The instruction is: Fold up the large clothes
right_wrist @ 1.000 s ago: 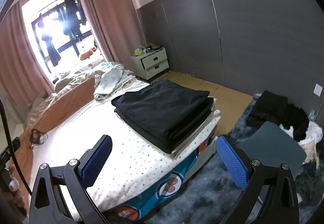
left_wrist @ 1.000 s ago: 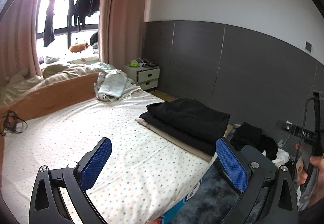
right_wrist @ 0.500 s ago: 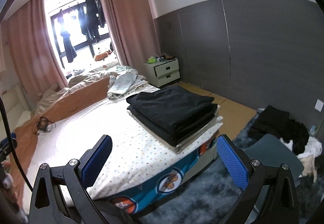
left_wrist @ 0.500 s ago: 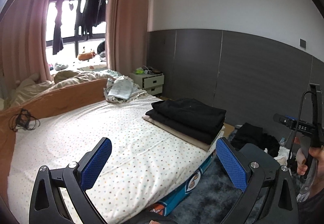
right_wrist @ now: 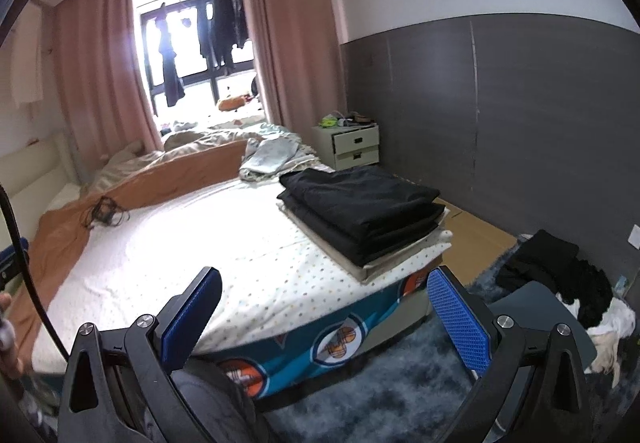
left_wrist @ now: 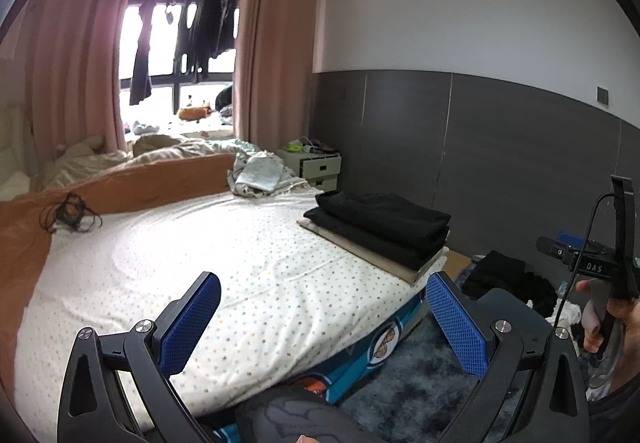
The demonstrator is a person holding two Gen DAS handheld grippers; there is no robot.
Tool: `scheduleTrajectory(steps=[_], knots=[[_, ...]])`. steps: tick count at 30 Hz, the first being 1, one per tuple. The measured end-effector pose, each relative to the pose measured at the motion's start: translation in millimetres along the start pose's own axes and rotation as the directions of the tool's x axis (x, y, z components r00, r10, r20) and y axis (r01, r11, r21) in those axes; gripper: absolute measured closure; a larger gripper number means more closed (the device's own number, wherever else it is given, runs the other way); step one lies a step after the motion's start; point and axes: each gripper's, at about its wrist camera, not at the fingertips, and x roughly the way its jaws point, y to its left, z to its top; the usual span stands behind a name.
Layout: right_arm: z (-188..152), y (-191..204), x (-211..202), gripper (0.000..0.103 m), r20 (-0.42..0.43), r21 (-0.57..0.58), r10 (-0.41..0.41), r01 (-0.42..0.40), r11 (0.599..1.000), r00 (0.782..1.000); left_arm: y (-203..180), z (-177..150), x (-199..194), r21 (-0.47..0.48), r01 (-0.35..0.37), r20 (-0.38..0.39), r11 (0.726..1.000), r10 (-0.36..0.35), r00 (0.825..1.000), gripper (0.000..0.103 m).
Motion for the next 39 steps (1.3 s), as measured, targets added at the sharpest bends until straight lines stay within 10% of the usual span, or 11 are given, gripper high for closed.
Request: scheduleTrajectory(steps=[39], knots=[[-74.1,42.6,22.9,0.0,-0.033,-0.02,0.112,-0.113,0.993,0.993,17.5,-73.2,-24.4,-0.051,-0.116,0.002,0.992,0.116,0.993,0.0]])
